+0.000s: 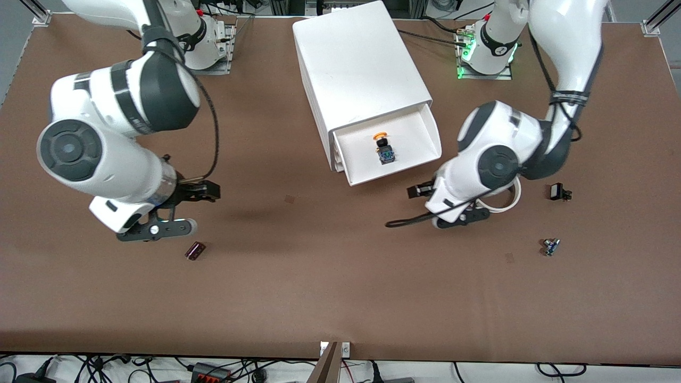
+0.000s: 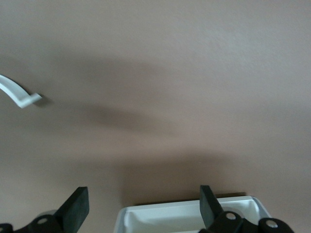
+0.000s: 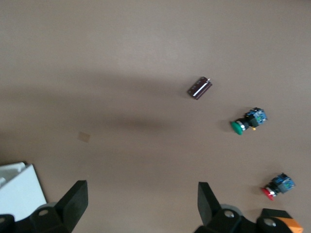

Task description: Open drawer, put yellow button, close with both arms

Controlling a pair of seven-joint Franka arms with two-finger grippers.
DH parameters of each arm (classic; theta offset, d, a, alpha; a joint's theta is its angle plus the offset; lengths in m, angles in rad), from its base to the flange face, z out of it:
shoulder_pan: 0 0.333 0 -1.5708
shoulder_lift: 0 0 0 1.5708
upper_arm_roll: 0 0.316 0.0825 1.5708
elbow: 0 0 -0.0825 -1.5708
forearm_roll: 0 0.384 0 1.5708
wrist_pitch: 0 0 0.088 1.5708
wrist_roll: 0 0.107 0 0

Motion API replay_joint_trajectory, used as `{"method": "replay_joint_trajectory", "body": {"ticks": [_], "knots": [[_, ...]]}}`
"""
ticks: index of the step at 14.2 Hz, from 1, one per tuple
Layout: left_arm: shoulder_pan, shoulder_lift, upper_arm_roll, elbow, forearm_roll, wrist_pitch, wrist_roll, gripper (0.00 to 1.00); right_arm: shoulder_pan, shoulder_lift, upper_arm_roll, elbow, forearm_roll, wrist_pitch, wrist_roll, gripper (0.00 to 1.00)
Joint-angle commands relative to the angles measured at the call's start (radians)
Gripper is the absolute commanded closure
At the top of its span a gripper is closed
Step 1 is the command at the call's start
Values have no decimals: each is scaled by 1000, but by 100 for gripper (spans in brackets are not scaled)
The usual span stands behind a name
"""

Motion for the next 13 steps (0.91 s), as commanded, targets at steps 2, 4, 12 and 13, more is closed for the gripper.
{"method": "replay_joint_trajectory", "body": {"ticks": [2,4,12,13], "knots": [[-45,-26,1,-63,4,67,-99,0,-75,-59,11,-59,-3,-3,-31,0],[-65,-35,-2,-72,4,60,-102,0,-129,-102,13,-130,-2,9,-30,0],[-50,-111,-83,-189,-42,46,-165,0,-293,-350,36,-381,-48,173,-65,0],[-49,-117,-98,-195,-50,44,-165,0,-328,-364,52,-384,-48,173,-88,0]]}}
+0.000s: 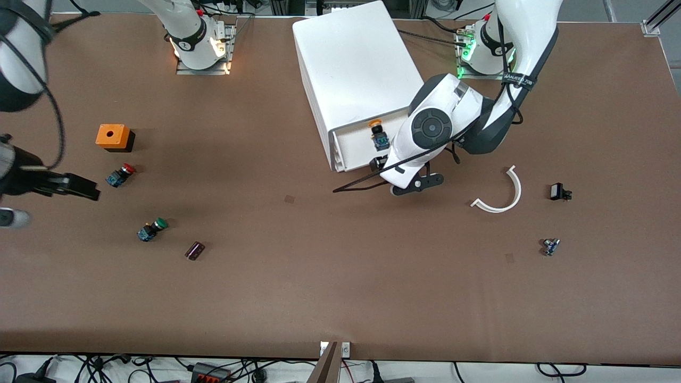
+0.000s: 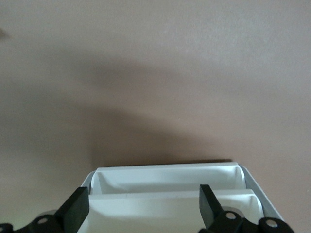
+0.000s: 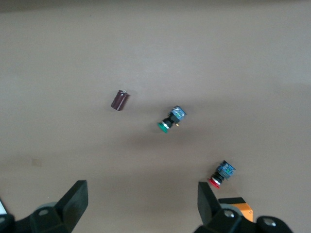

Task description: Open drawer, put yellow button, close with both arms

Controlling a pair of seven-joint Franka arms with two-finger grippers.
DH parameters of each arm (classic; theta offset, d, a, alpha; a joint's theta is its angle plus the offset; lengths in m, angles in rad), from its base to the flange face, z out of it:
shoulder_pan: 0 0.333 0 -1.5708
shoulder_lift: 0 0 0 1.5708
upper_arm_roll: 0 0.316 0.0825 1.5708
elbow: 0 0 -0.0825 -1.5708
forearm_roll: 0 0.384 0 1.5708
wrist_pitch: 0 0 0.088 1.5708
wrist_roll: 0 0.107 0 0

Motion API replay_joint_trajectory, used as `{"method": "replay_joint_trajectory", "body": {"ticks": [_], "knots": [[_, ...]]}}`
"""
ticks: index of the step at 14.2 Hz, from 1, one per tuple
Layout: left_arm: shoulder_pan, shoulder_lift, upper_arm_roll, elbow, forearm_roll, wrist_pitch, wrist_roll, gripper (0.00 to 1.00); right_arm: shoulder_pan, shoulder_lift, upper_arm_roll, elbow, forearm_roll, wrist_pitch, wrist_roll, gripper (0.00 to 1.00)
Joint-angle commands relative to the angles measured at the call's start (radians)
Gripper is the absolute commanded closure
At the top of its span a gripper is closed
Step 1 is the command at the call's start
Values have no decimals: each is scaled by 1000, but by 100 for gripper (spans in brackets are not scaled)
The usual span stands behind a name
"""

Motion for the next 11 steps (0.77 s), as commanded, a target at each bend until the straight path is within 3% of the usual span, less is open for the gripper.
{"method": "replay_joint_trajectory", "body": {"ticks": [1,5,8,11], "knots": [[18,-55,-35,-65,-42,-4,-8,0,-102,-94,67,-98,-13,30,-59,0],[18,-80,-52,-68,-90,-62,-8,0,-159,-132,76,-108,-15,23,-136,0],[17,-80,-61,-68,-130,-88,1,0,-199,-158,138,-131,-21,21,-133,0],[17,-77,-81,-73,-130,-99,1,0,-170,-174,138,-153,-67,-11,-122,0]]}}
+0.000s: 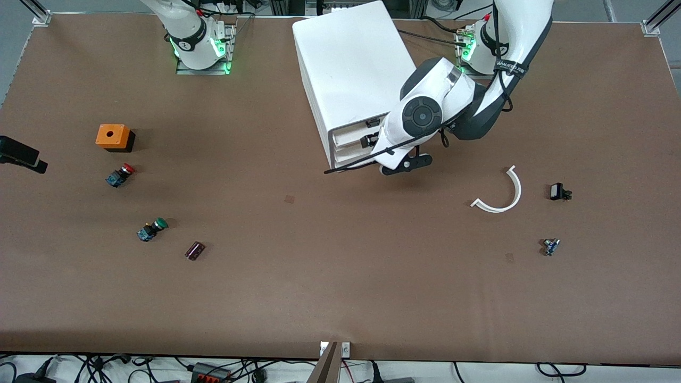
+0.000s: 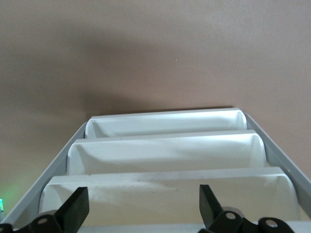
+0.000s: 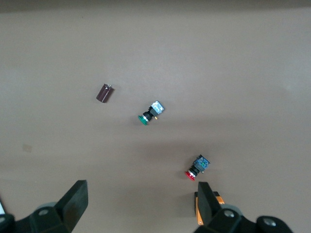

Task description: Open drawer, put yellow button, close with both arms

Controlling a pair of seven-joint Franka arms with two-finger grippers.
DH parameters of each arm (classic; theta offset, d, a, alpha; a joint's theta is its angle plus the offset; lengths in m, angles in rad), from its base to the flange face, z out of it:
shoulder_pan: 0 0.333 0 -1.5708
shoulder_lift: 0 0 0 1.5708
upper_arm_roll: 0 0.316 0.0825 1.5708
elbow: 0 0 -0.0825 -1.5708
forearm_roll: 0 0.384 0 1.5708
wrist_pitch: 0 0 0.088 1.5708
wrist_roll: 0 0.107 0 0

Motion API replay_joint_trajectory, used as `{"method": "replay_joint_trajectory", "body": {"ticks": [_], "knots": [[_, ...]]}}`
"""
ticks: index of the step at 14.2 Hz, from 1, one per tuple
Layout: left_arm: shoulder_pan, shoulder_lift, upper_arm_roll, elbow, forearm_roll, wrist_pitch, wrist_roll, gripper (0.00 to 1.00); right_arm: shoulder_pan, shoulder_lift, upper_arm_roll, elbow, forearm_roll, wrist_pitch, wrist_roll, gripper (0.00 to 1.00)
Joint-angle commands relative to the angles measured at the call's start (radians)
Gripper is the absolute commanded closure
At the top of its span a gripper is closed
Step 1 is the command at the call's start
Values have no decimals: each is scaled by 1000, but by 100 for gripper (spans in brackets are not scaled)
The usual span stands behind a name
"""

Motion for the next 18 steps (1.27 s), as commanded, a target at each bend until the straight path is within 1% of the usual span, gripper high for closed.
{"method": "replay_joint_trajectory", "body": {"ticks": [1,3,5,6,8,10,13,15,17,18], "knots": [[12,-35,-24,-31,-30,-14,0,0,1,-46,23,-54,-36,-41,6,0],[3,-35,-27,-38,-36,-14,-4,0,1,-95,23,-137,-37,-21,9,0],[12,-35,-47,-39,-37,-14,-7,0,1,-173,23,-259,-39,45,9,0],[12,-35,-47,-39,-37,-14,-7,0,1,-220,23,-331,-41,90,9,0],[9,-30,-47,-39,-37,-14,-7,0,1,-291,22,-436,-45,152,11,0],[12,-30,-47,-36,-37,-14,-4,0,1,-296,23,-438,-45,146,58,0],[27,-30,-41,-16,-21,-14,11,0,1,-291,23,-417,-47,139,22,0],[35,-30,-32,33,2,-39,11,0,1,-293,23,-413,-45,137,12,0],[44,-30,-35,102,120,-104,13,0,1,-294,23,-413,-47,132,11,0],[49,-29,-35,141,156,-147,22,0,1,-293,23,-413,-45,120,12,0]]}}
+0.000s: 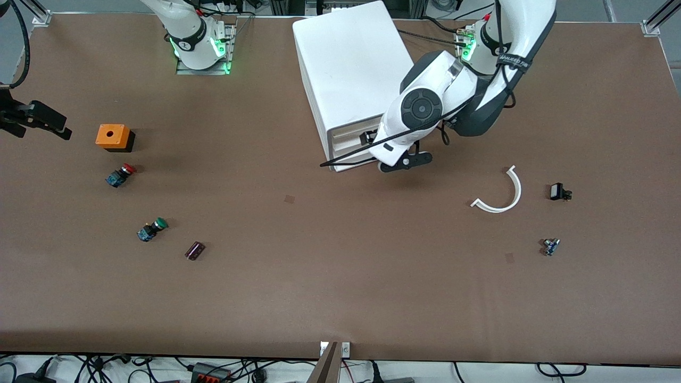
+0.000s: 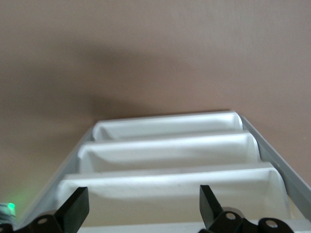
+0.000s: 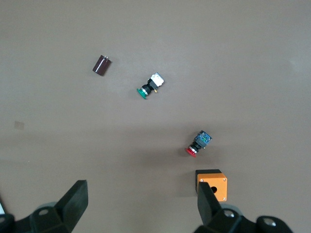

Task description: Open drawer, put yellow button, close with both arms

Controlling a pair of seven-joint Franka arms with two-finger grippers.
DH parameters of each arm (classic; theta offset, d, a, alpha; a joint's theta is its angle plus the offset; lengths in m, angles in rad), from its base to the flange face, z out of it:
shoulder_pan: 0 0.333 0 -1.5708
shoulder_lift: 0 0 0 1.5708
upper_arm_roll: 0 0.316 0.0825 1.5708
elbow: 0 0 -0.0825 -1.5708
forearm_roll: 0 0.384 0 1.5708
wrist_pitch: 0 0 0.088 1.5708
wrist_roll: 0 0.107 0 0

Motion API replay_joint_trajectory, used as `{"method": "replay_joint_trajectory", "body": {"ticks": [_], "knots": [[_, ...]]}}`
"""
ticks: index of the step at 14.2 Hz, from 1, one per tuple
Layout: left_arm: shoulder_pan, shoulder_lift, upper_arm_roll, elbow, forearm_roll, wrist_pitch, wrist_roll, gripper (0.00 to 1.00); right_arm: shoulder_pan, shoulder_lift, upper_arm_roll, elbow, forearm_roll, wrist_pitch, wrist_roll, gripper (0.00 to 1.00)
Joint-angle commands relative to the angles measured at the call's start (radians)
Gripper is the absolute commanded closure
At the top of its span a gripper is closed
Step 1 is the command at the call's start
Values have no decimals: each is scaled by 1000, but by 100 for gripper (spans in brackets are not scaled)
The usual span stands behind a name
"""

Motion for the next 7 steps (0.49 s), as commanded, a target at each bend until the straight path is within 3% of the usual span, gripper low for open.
{"method": "replay_joint_trajectory", "body": {"ticks": [1,3,7], "knots": [[23,-17,-6,114,89,-116,67,0,-3,-19,9,-15,-16,-6,-5,0],[73,-17,-4,198,112,-203,194,0,-3,-18,9,-15,-16,-9,1,0],[214,-26,-6,272,174,-303,428,0,-3,-18,9,-15,-13,-12,4,0]]}}
